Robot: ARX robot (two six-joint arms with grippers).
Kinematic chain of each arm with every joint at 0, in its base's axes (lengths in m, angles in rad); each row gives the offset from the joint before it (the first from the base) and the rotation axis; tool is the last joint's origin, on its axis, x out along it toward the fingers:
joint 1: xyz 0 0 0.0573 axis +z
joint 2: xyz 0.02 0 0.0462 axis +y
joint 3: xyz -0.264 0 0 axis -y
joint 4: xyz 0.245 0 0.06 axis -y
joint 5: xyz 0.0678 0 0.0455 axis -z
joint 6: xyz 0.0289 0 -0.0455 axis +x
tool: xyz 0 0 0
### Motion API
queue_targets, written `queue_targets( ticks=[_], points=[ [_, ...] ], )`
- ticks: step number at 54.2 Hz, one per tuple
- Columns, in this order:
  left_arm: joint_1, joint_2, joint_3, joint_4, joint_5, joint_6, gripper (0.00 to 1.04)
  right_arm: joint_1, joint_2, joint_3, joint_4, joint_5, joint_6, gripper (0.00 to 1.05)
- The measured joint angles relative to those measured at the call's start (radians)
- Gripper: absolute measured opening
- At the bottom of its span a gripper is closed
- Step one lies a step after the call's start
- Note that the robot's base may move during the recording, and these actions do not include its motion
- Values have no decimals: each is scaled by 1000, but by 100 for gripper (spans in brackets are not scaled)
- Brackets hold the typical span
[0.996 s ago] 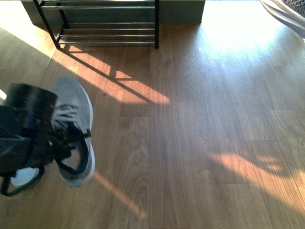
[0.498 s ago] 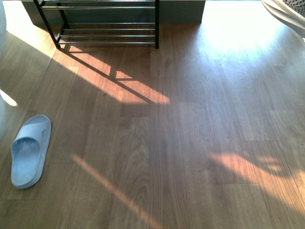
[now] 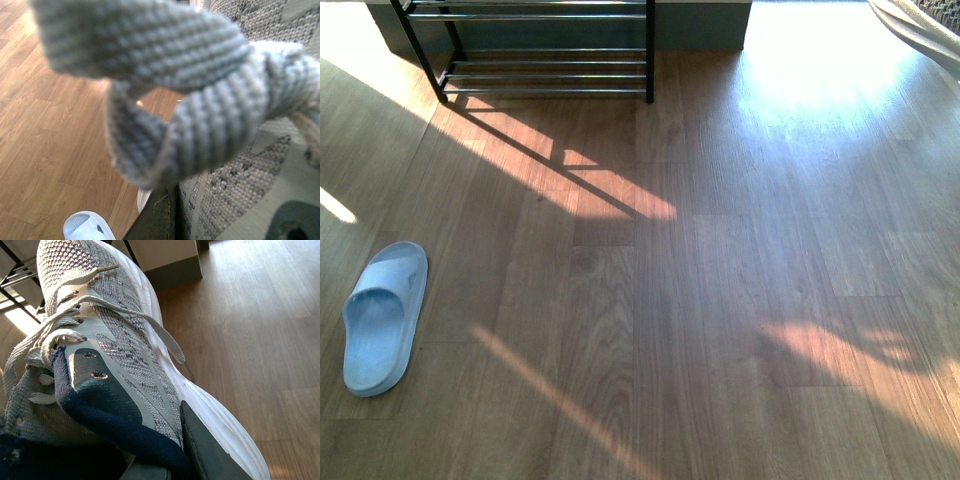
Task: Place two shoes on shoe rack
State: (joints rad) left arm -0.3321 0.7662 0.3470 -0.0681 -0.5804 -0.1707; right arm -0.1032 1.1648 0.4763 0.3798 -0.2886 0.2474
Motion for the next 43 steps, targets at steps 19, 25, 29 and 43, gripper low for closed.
queue_targets(
  ticks=[19,25,29,43],
  points=[
    [0,0,0,0,-3,1,3,0,0,0,0,-1,0,1],
    [0,0,0,0,-3,1,3,0,0,0,0,-1,0,1],
    [0,0,0,0,-3,2,3,0,0,0,0,-1,0,1],
    [0,0,0,0,-3,2,3,0,0,0,0,-1,0,1]
  ],
)
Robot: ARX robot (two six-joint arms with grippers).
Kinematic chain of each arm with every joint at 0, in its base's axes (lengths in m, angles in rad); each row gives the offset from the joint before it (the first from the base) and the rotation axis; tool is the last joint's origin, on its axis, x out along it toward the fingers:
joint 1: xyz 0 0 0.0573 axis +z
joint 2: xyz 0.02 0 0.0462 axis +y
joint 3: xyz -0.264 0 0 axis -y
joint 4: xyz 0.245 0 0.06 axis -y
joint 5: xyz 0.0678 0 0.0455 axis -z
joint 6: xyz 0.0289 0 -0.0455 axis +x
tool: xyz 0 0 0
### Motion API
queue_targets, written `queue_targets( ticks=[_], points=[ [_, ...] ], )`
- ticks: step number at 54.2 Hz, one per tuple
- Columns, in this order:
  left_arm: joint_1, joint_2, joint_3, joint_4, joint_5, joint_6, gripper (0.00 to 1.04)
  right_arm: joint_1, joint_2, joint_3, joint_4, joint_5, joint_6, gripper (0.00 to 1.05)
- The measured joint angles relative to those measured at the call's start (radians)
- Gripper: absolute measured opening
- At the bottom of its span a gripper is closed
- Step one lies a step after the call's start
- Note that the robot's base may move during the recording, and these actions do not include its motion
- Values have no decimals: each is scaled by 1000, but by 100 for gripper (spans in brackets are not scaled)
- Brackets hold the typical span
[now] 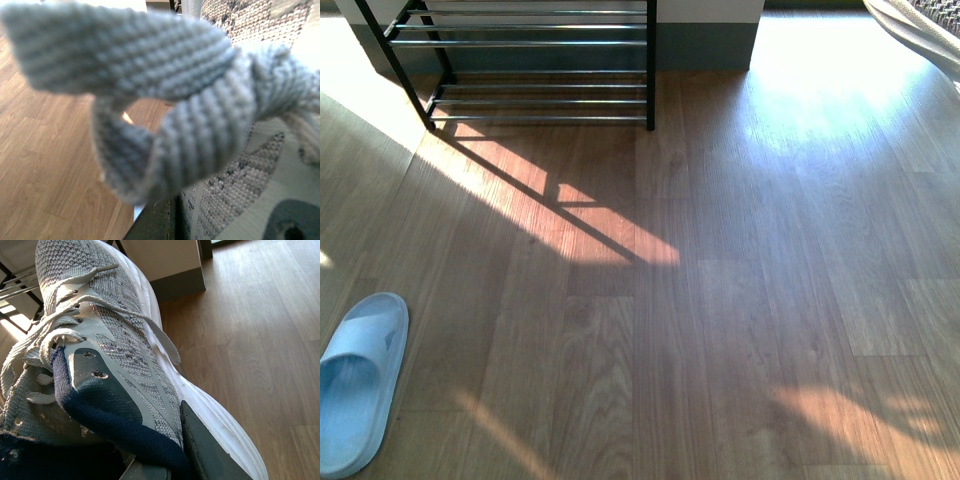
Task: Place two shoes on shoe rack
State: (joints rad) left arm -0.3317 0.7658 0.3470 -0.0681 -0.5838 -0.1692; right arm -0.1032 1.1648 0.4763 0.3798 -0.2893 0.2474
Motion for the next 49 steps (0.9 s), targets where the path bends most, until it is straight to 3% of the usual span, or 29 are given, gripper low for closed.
queue_targets(
  ticks=[49],
  points=[
    [-2,-1,0,0,5,0,3,0,0,0,0,-5,0,1]
  ],
)
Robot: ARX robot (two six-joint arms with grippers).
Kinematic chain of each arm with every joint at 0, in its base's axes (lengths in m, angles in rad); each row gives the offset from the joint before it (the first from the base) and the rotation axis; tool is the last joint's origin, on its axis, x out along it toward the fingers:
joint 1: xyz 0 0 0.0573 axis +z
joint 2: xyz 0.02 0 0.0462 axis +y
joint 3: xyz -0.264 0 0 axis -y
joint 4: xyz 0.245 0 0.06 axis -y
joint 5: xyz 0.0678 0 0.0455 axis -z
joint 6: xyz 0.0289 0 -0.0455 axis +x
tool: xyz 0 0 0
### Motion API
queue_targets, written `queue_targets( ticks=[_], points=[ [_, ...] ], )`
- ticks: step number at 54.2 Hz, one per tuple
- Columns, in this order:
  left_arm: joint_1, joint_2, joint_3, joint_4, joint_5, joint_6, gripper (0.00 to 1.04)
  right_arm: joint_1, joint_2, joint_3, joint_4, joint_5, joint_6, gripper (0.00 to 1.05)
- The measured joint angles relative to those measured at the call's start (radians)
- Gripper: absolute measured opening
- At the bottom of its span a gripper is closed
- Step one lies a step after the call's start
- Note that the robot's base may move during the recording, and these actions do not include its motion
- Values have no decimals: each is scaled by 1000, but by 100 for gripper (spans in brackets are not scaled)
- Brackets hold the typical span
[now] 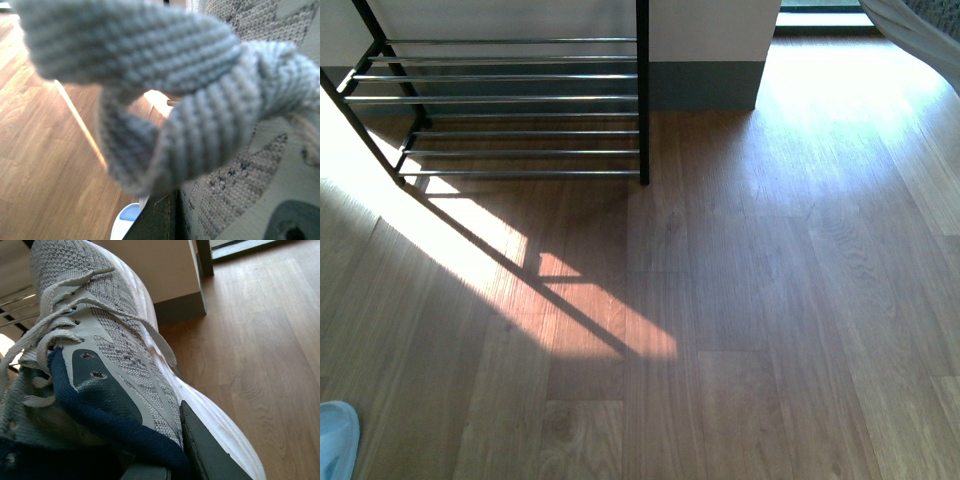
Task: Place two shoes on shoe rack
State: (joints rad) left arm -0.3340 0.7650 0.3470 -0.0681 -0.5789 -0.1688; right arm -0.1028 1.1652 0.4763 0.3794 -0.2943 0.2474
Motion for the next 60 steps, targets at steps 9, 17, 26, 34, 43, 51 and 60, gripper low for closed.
queue_targets(
  ticks=[9,17,26,34,43,51,60],
  points=[
    [0,0,-2,-1,0,0,3,-3,0,0,0,11,0,1],
    [0,1,-2,-1,-2,0,3,-2,0,0,0,2,0,1],
    [0,1,-2,-1,-2,0,3,-2,0,0,0,6,0,1],
    [0,1,-2,-1,-2,0,3,-2,0,0,0,4,0,1],
    [-3,0,-2,-2,6,1,3,-7,0,0,0,18,0,1],
    [-3,-1,-4,-3,0,0,3,-6,0,0,0,9,0,1],
    [2,-1,-4,-3,-17,0,3,3,0,0,0,-13,0,1]
  ],
)
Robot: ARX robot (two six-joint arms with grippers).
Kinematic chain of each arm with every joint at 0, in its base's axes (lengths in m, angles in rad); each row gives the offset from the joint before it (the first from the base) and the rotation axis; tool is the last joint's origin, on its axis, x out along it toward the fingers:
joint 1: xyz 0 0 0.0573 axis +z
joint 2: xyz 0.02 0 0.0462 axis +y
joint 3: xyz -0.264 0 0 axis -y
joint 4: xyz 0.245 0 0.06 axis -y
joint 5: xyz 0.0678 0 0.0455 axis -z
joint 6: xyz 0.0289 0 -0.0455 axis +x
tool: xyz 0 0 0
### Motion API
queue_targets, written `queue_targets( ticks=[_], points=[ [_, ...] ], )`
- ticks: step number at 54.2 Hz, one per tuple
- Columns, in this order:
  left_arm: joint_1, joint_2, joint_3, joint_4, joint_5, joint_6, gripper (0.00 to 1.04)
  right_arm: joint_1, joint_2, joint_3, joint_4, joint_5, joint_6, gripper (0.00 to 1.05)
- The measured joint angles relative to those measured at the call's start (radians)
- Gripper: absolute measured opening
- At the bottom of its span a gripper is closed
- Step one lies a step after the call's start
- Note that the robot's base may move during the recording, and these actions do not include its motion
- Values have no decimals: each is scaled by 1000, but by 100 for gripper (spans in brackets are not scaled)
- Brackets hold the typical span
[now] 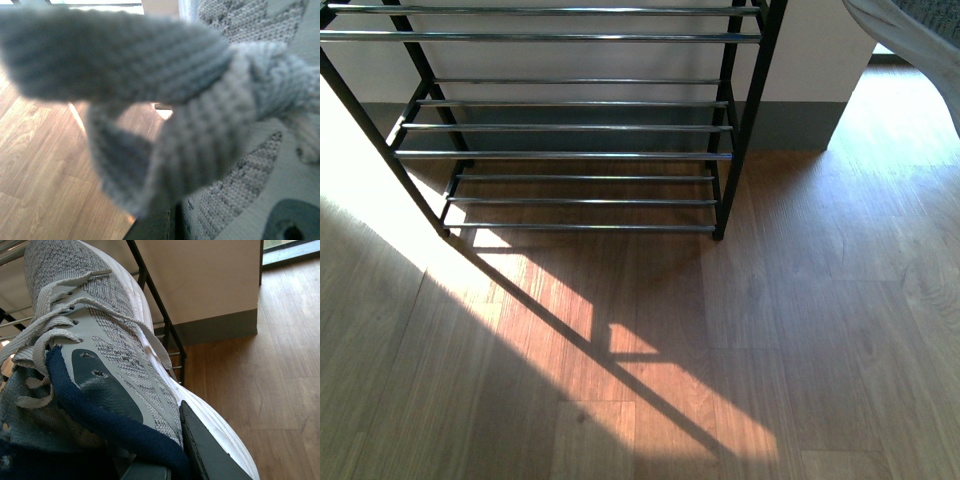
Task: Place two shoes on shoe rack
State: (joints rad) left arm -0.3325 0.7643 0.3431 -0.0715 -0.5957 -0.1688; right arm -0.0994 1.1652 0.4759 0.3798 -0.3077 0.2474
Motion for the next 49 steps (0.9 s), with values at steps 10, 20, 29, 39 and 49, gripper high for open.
queue_targets(
  ticks=[10,20,29,39,49],
  points=[
    [0,1,0,0,5,1,3,0,1,0,0,16,0,1],
    [-1,1,0,0,13,1,3,-3,1,0,0,22,0,1],
    [-1,1,0,0,13,1,3,-3,1,0,0,16,0,1],
    [-1,1,0,0,12,0,3,-3,1,0,0,16,0,1],
    [-1,1,0,0,13,1,3,-3,1,-1,0,16,0,1]
  ],
)
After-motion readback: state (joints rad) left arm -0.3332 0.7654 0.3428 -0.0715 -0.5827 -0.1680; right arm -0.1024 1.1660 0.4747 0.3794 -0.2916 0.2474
